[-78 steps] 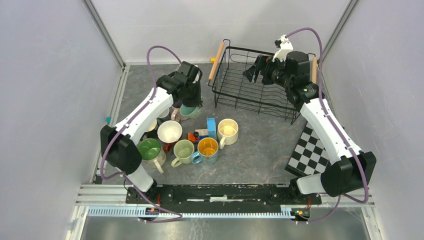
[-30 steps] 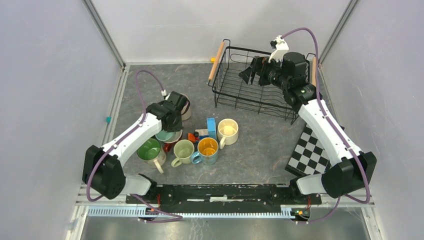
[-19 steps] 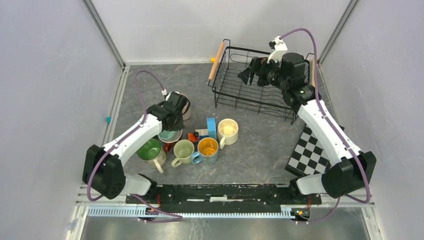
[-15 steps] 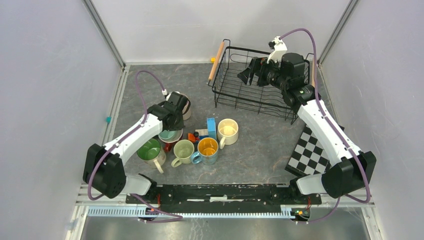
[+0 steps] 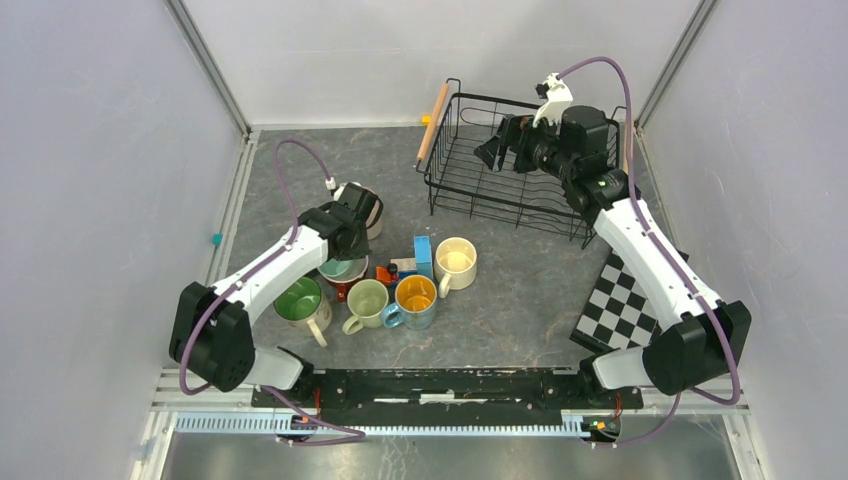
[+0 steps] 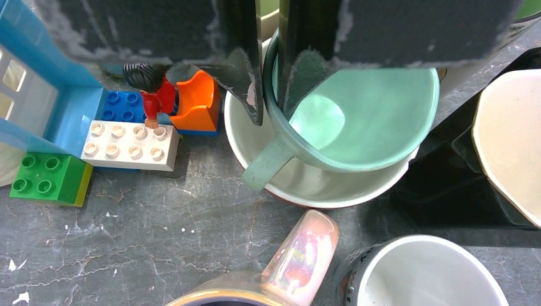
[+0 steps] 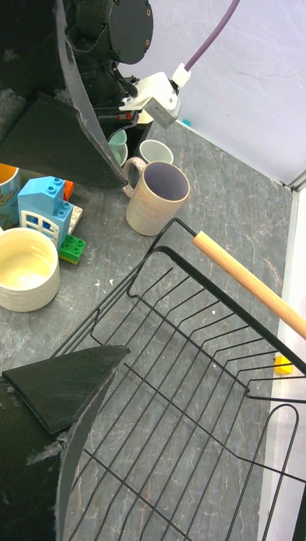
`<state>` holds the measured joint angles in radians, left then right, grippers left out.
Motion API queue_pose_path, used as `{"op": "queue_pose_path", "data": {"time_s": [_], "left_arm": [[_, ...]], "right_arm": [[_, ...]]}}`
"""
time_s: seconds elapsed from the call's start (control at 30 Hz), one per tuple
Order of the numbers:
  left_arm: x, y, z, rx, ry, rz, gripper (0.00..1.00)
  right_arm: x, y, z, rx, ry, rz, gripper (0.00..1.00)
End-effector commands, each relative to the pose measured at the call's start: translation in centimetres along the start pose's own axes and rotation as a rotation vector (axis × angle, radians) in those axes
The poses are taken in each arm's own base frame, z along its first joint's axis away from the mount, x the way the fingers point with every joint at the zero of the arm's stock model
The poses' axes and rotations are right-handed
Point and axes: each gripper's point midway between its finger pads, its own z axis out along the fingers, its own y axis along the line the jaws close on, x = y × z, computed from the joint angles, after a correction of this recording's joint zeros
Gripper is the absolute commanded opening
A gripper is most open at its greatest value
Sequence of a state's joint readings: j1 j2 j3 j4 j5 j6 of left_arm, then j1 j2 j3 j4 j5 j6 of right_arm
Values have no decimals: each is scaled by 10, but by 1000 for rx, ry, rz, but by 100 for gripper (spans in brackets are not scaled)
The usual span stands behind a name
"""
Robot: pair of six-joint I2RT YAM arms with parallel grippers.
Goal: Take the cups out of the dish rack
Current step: Place the cup at the center of the board.
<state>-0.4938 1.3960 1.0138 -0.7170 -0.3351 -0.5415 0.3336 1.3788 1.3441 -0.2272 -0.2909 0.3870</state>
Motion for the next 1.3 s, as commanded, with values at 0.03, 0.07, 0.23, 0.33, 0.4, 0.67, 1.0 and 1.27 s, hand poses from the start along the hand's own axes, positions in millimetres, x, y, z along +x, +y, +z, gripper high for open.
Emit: {"op": "queue_pose_path", "data": {"time_s": [0.03,0.07,0.23,0.33,0.4,0.67,1.0,1.27], "left_arm": [[-4,-5,3,17,-16,-44,17],[-3,-5,1,21,-13,-46,18],[1,-6,-5,45,-8,-59,25],[0,-6,-12,59,-13,-65,28],[-1,-6,-16,69,-16,-68,29],[-3,-7,-27,95,-24,-75,33],[-32,-17,-72,211,-99,-60,52],[-70,-36,-132,393,-229,-47,93]], "right_arm": [[-11,8,2,-25,-35,-32,98],[-10,8,3,-24,-34,-31,98],[-9,10,3,-28,-34,-31,98],[-8,12,3,-33,-32,-30,98],[-7,13,3,-34,-33,-29,98],[-7,16,2,-38,-35,-32,98],[-12,19,-1,-26,-45,-39,98],[-27,25,-12,-18,-73,-43,98]]}}
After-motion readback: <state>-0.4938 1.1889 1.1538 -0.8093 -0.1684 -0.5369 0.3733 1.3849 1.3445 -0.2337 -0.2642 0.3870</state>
